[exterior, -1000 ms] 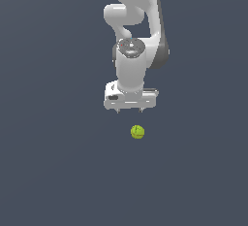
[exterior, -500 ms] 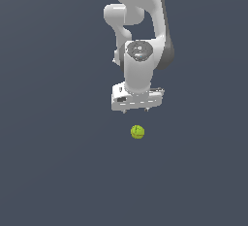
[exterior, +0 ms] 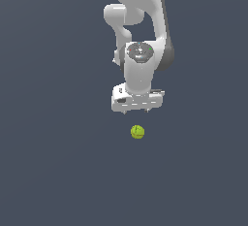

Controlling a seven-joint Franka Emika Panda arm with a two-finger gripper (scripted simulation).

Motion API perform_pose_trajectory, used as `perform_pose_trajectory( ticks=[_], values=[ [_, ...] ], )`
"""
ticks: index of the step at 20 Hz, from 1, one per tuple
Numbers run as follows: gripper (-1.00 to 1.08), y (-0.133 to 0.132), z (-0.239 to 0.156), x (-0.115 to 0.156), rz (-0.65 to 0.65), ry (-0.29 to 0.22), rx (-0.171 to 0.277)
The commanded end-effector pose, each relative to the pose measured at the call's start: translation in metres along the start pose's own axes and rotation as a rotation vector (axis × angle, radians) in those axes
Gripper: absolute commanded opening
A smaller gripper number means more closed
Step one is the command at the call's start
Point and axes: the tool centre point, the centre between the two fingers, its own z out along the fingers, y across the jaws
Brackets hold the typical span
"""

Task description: Pick up the object and move it to a goal position.

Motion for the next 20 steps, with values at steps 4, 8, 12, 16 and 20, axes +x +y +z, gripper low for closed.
perform_pose_trajectory(
  ticks=[4, 8, 12, 16, 20],
  values=[
    [1.0, -0.002, 0.013, 0.012, 0.029, 0.004, -0.008],
    [1.0, -0.004, 0.03, 0.026, 0.062, 0.01, -0.019],
    [1.0, -0.006, 0.044, 0.037, 0.09, 0.015, -0.028],
    [1.0, -0.007, 0.053, 0.044, 0.107, 0.019, -0.034],
    [1.0, -0.008, 0.057, 0.046, 0.112, 0.02, -0.036]
  ],
)
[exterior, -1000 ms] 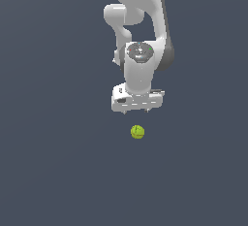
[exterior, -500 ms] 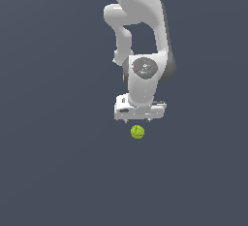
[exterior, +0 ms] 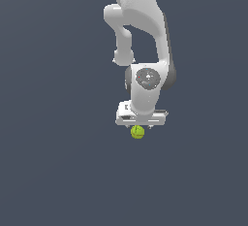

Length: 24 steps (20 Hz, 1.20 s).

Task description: Pick up the object and move it to a goal position.

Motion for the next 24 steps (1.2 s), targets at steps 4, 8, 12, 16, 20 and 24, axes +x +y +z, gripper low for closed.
perform_pose_trajectory(
  ticks=[4, 8, 12, 16, 20, 24],
  values=[
    [1.0, 0.0, 0.004, 0.0, 0.0, 0.0, 0.0],
    [1.0, 0.0, 0.02, 0.0, 0.001, 0.0, 0.0],
    [1.0, 0.0, 0.042, 0.0, 0.002, 0.001, -0.001],
    [1.0, 0.0, 0.051, 0.0, 0.002, 0.001, -0.001],
    [-1.0, 0.0, 0.051, 0.001, 0.002, 0.001, -0.001],
    [-1.0, 0.0, 0.051, 0.001, 0.002, 0.001, -0.001]
  ],
)
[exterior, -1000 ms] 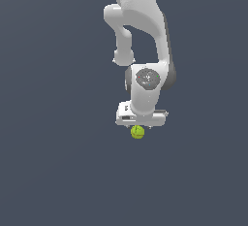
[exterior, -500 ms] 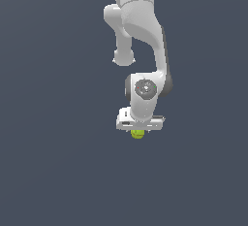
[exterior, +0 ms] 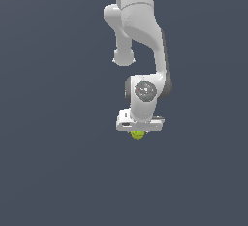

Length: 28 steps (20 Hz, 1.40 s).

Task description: Pick up the object and move it to a goal position.

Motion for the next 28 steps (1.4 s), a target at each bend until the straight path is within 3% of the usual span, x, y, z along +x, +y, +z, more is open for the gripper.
perform_pose_trajectory(
  ticks=[1, 15, 28],
  values=[
    [-1.0, 0.0, 0.0, 0.0, 0.0, 0.001, 0.0],
    [-1.0, -0.017, -0.021, -0.012, 0.0, 0.001, 0.0],
    [-1.0, -0.093, -0.111, -0.064, 0.0, 0.001, -0.001]
  ],
)
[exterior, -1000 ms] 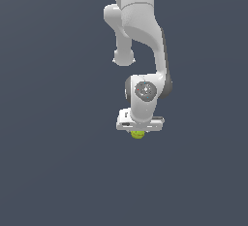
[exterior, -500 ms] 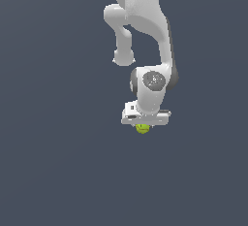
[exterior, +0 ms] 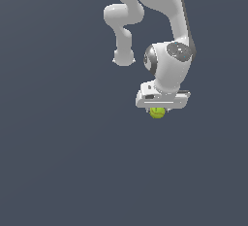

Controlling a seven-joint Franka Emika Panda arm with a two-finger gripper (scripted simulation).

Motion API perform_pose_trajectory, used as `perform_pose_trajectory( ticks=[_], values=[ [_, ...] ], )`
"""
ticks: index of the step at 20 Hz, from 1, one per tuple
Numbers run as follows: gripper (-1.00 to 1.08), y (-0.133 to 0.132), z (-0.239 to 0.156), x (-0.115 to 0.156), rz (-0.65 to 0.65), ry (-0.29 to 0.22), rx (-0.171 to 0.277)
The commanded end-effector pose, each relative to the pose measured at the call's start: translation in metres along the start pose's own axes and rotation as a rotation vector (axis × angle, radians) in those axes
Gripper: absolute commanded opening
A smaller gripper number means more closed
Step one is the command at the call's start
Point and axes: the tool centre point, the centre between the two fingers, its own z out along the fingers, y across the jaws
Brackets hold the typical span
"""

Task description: Pick up the object and move it to a goal position.

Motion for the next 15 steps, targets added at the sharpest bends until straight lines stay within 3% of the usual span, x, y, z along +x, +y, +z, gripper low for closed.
perform_pose_trajectory(
  ticks=[1, 9, 15],
  values=[
    [-1.0, -0.016, -0.021, -0.011, 0.0, 0.002, -0.001],
    [-1.0, -0.055, -0.066, -0.034, 0.0, 0.002, -0.001],
    [-1.0, -0.065, -0.078, -0.04, 0.0, 0.002, -0.001]
  ],
)
